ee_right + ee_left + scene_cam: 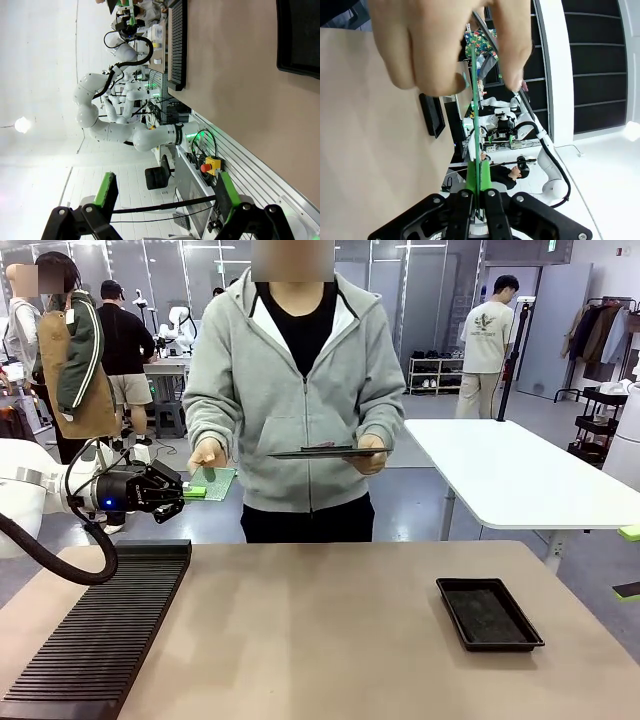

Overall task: Inspect the PCB.
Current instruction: Release the Blank PCB you were holding.

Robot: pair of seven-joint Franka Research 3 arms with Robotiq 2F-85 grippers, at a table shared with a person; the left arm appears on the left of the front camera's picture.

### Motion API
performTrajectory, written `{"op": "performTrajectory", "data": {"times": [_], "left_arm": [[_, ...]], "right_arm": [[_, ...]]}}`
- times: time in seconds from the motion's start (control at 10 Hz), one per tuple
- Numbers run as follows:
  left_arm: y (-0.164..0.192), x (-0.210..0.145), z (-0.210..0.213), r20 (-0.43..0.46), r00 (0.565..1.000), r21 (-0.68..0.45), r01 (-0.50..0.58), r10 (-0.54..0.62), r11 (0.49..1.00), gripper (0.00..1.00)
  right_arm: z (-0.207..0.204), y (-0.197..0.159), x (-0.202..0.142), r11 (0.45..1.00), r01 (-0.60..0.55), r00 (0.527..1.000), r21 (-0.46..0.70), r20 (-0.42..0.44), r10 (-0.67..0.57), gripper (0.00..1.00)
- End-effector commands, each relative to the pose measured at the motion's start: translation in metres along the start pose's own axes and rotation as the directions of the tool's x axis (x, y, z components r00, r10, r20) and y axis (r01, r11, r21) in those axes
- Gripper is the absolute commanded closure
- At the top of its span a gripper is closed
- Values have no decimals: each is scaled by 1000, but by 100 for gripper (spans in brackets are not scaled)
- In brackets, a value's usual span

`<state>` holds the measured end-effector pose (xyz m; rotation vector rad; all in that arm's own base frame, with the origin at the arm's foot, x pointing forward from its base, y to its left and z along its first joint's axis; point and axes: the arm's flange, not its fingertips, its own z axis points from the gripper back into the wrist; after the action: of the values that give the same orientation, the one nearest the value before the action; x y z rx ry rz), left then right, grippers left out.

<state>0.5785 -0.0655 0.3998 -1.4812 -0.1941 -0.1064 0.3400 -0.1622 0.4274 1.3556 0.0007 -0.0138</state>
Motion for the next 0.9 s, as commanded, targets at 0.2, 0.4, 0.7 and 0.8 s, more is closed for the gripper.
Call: {"op": "performTrajectory", "data": {"times": [0.2,0.4,0.7,0.8], "left_arm": [[-2,0,0,5,1000,5,8,-8,1000,97],[-2,0,0,5,1000,5,8,-8,1000,97],[-2,0,0,5,1000,5,8,-8,1000,97],[-2,0,0,5,1000,5,8,-8,1000,97]], "right_arm": [[1,1,1,1000,4,1000,-1,2,-4,0],[1,1,1,1000,4,1000,-1,2,-4,0],[1,1,1,1000,4,1000,-1,2,-4,0],[1,1,1,1000,4,1000,-1,2,-4,0]]}}
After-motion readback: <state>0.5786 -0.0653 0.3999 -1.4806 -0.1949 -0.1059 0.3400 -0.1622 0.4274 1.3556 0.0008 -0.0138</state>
